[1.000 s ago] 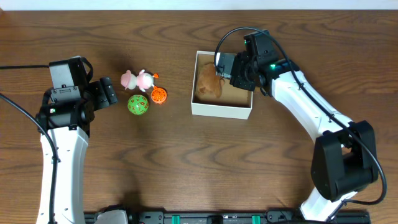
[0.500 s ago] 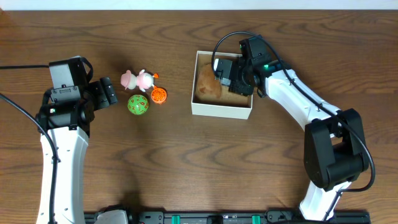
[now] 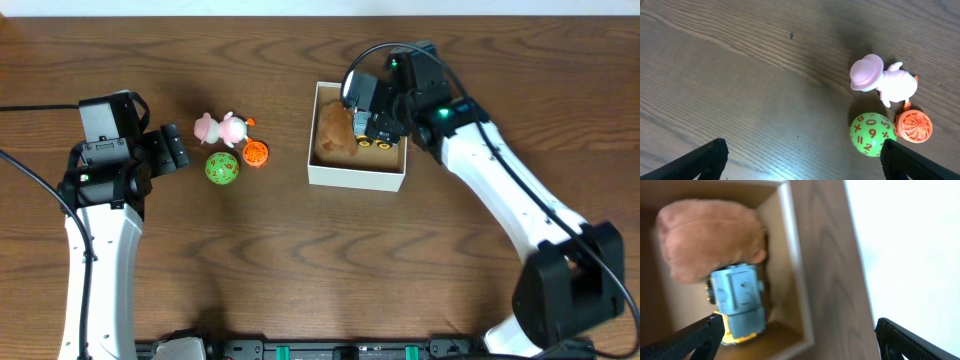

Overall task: Pack container
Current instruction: 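Open the right gripper and lift it back to the right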

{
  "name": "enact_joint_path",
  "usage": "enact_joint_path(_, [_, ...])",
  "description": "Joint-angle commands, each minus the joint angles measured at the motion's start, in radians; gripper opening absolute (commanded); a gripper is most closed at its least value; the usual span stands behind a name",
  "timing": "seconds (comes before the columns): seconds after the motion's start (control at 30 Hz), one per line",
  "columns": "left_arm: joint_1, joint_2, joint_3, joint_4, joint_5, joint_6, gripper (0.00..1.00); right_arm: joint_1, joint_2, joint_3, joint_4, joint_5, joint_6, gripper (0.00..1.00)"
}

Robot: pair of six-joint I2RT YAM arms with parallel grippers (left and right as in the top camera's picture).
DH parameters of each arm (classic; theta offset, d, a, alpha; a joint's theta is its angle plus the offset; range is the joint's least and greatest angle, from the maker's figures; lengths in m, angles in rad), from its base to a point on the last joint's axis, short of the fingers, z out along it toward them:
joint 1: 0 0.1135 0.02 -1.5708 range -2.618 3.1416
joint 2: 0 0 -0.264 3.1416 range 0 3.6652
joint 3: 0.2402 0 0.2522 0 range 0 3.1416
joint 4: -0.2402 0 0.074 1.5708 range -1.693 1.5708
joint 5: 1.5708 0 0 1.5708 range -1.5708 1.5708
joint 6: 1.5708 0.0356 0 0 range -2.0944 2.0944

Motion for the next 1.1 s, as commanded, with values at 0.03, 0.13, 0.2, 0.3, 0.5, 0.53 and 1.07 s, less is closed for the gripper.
enact_joint_path(0.03, [0.003,0.001,0.02,-0.003,-0.001,0.005,0.98,-0.038,-0.056,0.018,0.002,0.057,0.287,0.99])
enact_joint_path(0.13, [0.003,0.001,0.02,-0.003,-0.001,0.005,0.98,-0.115,-0.079,0.018,0.003,0.056,0.588,0.99])
enact_joint_path(0.2, [0.003,0.001,0.02,-0.003,-0.001,0.005,0.98,-0.188,-0.083,0.018,0.003,0.043,0.807,0.99])
enact_joint_path(0.3, [0.003,0.001,0.02,-0.003,-0.001,0.005,0.98,-0.316,-0.083,0.018,-0.05,-0.078,1.076,0.99])
enact_joint_path(0.5, [0.003,0.001,0.02,0.069,0.026,-0.175,0.98,-0.538,-0.083,0.017,-0.292,-0.248,1.313,0.99])
enact_joint_path(0.53, [0.003,0.001,0.02,0.065,0.026,-0.188,0.98,-0.562,-0.083,0.017,-0.328,-0.247,1.323,0.99])
enact_joint_path(1.07, [0.004,0.179,0.066,0.122,0.344,-0.056,1.0,-0.649,-0.083,0.016,-0.471,-0.224,1.322,0.99])
